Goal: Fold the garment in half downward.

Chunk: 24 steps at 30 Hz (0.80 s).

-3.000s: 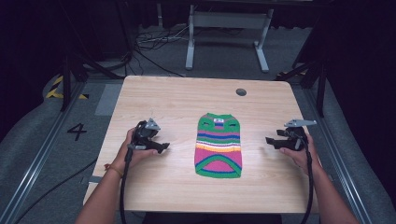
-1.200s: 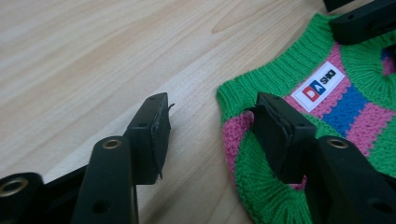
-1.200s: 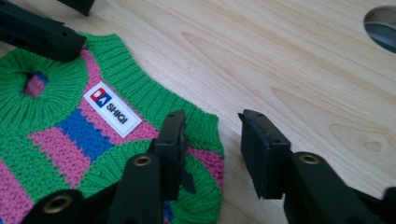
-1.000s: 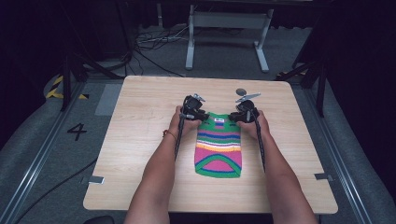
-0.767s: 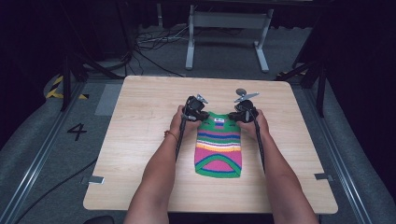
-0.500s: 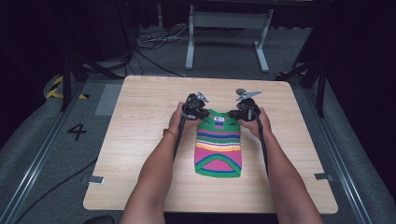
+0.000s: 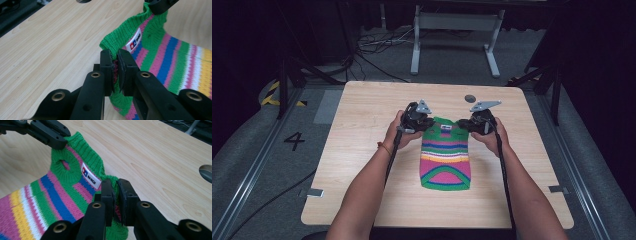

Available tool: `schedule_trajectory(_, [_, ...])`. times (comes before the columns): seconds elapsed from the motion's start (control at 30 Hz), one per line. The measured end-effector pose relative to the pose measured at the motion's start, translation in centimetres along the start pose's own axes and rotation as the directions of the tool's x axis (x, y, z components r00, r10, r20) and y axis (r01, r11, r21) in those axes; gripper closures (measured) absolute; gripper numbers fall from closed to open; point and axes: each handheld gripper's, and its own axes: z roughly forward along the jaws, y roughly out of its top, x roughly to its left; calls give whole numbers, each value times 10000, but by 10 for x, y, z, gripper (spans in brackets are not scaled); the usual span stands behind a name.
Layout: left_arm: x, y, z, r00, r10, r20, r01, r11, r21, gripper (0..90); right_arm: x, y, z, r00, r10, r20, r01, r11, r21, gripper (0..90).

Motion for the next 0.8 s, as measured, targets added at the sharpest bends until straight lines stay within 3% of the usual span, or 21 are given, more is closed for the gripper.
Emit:
schedule_trajectory(0.27, [-24,-9,-23,9971,684,340,-668,9967,-466,829,20,-8,-25,9978,-554,-362,546,9982,-228,835])
schedule_trajectory(0.4, [-33,-12,-30,9938,1018,453,-1000,9942,-408,828,31,-13,-35,9953,-810,-527,794,9963,-315,833])
schedule_trajectory(0.57, [-54,-20,-41,9840,1662,646,-1642,9858,-350,827,46,-26,-46,9903,-1088,-863,1067,9939,-288,832])
schedule_trajectory(0.7, [-65,-25,-45,9762,2008,821,-1998,9796,-195,827,59,-33,-51,9874,-1422,-701,1409,9897,-240,836])
schedule_trajectory(0.8, [-74,-30,-49,9707,2215,928,-2222,9750,-36,827,71,-40,-56,9804,-1756,-892,1749,9845,-158,835])
